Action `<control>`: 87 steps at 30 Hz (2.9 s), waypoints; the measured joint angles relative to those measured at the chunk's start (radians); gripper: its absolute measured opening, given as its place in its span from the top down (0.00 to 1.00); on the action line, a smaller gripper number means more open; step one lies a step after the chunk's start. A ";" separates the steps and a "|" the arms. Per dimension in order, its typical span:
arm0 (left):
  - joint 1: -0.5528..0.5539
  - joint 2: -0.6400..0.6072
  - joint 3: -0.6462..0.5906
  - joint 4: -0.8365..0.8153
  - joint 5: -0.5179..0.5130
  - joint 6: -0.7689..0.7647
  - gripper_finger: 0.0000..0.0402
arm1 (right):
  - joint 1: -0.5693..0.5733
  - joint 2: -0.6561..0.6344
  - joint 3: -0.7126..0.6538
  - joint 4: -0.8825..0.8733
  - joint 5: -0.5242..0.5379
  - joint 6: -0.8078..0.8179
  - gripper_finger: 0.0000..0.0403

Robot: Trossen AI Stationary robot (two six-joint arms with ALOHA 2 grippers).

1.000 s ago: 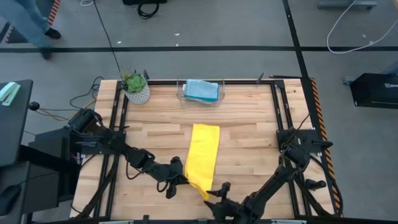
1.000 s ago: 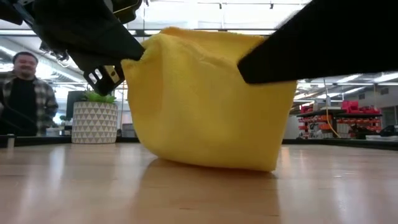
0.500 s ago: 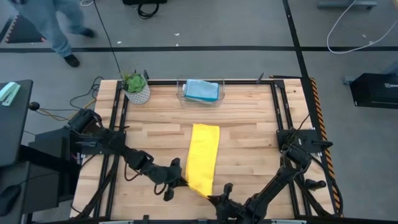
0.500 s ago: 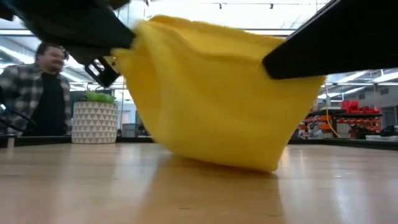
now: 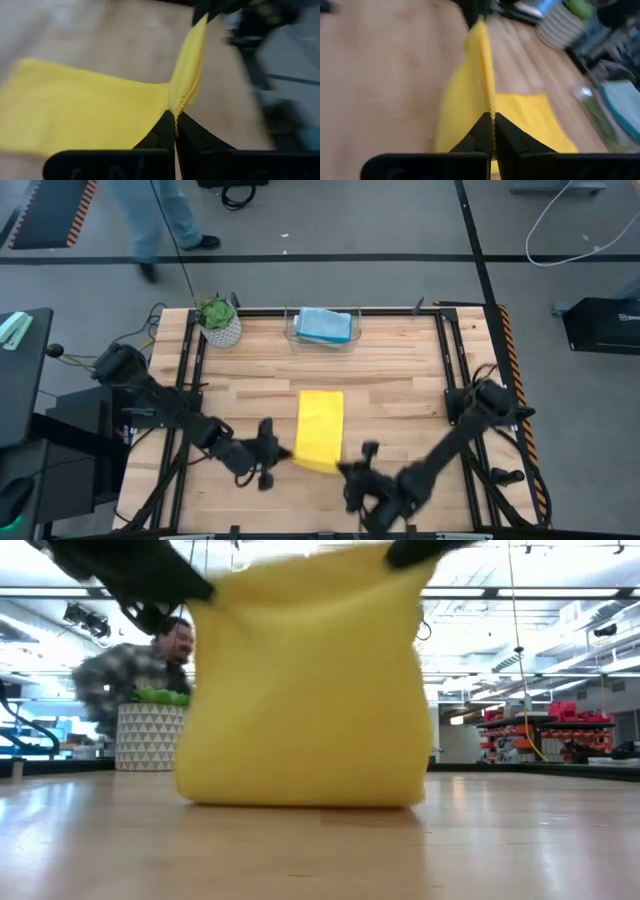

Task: Fold microfiber towels
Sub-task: Fold the yellow microfiber cloth

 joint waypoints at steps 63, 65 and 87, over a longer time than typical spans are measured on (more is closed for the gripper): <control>0.797 0.255 -0.426 0.770 0.296 0.792 0.97 | -0.859 -0.226 -0.496 0.549 -0.590 -0.249 0.96; 0.810 0.262 -0.424 0.785 0.300 0.839 0.95 | -0.862 -0.226 -0.496 0.561 -0.600 -0.249 0.96; 0.961 0.256 -0.428 0.790 0.258 0.829 0.99 | -0.854 -0.228 -0.520 0.579 -0.747 -0.311 0.96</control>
